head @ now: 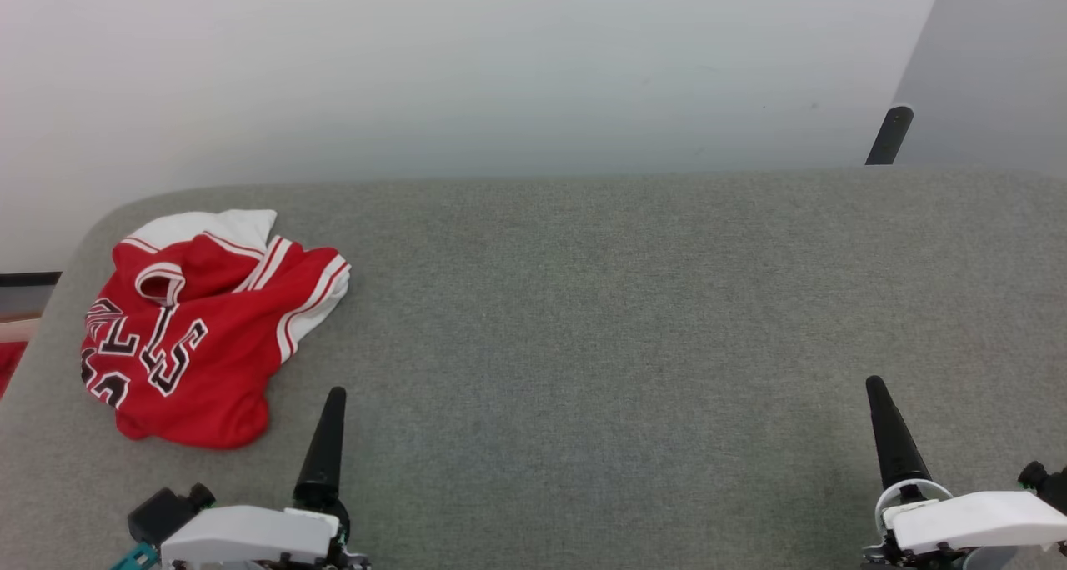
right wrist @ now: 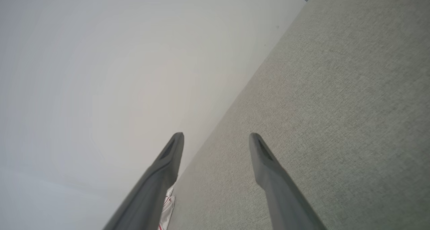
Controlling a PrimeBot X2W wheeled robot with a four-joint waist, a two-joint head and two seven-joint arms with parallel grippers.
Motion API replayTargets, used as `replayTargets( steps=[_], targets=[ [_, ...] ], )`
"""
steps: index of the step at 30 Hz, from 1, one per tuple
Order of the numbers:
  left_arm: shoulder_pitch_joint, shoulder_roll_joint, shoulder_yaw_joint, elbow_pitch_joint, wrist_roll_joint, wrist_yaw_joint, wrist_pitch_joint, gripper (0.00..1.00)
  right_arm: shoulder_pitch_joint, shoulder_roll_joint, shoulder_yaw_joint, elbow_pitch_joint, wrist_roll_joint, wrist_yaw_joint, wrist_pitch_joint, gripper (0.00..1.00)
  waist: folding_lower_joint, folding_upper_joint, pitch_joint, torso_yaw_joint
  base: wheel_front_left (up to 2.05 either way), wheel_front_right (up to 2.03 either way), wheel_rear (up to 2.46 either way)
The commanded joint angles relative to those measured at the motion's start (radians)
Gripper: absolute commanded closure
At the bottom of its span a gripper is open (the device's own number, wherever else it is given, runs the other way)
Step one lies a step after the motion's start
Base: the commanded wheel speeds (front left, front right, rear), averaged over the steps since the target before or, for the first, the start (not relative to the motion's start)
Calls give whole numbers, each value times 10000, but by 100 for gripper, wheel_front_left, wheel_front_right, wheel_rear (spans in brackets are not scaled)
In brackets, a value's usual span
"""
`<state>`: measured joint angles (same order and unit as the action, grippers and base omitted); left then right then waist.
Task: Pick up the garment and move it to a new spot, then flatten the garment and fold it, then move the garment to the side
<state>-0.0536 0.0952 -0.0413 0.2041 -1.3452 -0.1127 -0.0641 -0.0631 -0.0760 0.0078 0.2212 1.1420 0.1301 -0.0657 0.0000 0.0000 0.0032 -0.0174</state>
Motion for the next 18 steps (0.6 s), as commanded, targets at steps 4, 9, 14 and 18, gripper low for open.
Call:
replayTargets(
  steps=[4, 9, 14, 18],
  targets=[
    [-207, 153, -116, -63, 1105, 214, -189, 0, -200, 11, 55, -211, -1146, 5, -185, 0, 0, 0, -6, -17, 0, 0, 0],
    [-206, 197, -202, -76, 2655, 462, -356, 0, -165, 7, 125, -280, -2526, 6, -344, 0, 0, 0, -4, -39, 0, 0, 0],
    [-212, 278, -339, -102, 4215, 607, -507, 0, -128, 40, 152, -335, -3780, 5, -498, 0, 0, 0, -3, -61, 0, 0, 0],
    [-212, 260, -346, -166, 5195, 620, -627, 0, -99, 60, 178, -360, -4633, 6, -611, 0, 0, 0, 0, -73, 0, 0, 0]
  ],
)
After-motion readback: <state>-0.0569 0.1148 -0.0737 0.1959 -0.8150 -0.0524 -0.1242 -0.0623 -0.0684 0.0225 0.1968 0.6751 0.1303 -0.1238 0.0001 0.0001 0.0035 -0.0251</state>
